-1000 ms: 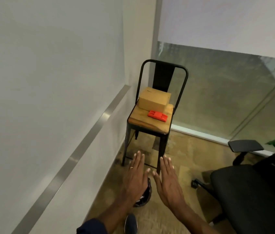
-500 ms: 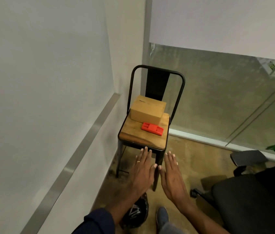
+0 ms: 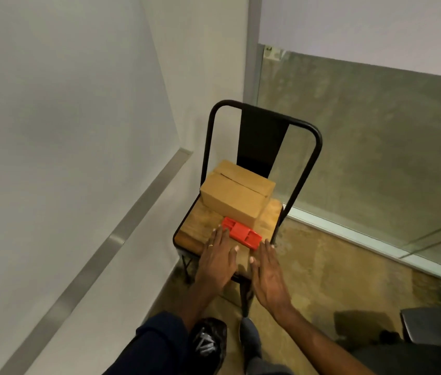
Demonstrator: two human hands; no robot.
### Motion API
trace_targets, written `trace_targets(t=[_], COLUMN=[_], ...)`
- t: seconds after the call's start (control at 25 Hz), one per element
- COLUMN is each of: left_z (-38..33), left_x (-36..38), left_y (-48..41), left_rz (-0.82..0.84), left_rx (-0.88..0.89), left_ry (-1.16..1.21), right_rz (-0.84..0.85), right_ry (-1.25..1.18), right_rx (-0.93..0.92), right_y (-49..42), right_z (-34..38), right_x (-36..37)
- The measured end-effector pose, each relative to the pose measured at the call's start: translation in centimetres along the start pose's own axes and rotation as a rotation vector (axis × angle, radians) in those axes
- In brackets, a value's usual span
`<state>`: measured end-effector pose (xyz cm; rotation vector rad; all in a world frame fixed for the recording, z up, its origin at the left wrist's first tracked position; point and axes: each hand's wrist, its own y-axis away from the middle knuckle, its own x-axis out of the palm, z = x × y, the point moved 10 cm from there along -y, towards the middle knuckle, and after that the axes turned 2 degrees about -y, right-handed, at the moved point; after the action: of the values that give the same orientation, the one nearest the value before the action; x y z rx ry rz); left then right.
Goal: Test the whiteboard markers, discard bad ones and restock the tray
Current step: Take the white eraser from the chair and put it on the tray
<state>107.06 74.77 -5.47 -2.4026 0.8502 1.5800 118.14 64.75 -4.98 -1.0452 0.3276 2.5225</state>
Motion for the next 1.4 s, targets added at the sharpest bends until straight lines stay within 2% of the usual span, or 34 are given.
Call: trace_targets(t=[0.24, 0.32, 0.4, 0.56, 0.8, 0.96, 1.24, 1.4], left_z=[3.4, 4.3, 4.4, 4.1, 6.7, 11.0, 14.3, 16.9], left_x=[4.6, 5.6, 6.6, 6.9, 5.1, 4.5, -0.6, -2.1], left_y=[-6.8, -8.6, -9.5, -9.2, -4.9, -0.6, 12.8, 22.5], left_rz=[0.169, 0.163, 0.174, 0.156, 0.001, -0.16, -0.451, -0.605], left_rx=[-0.274, -0.329, -0.333, -0.317, -0.382, -0.498, -0.601, -0.653], left_ry=[0.159, 0.218, 0.245, 0.31, 0.436, 0.489, 0.603, 0.631], right_rz=[0.147, 0.158, 0.151, 0.167, 0.243, 0.309, 0.539, 0.598], right_ry=[-0.093, -0.17, -0.244, -0.327, -0.34, -0.312, -0.191, -0.066], right_rx=[0.055, 0.153, 0.174, 0.069, 0.072, -0.055, -0.188, -0.288], right_y=[-5.0, -5.9, -6.4, -7.4, -6.4, -4.2, 4.2, 10.9], right_z=[-4.1, -5.9, -6.2, -4.5, -2.9, 1.0, 7.5, 12.3], right_x=[3.4, 4.2, 4.6, 4.7, 6.4, 7.4, 12.1, 13.9])
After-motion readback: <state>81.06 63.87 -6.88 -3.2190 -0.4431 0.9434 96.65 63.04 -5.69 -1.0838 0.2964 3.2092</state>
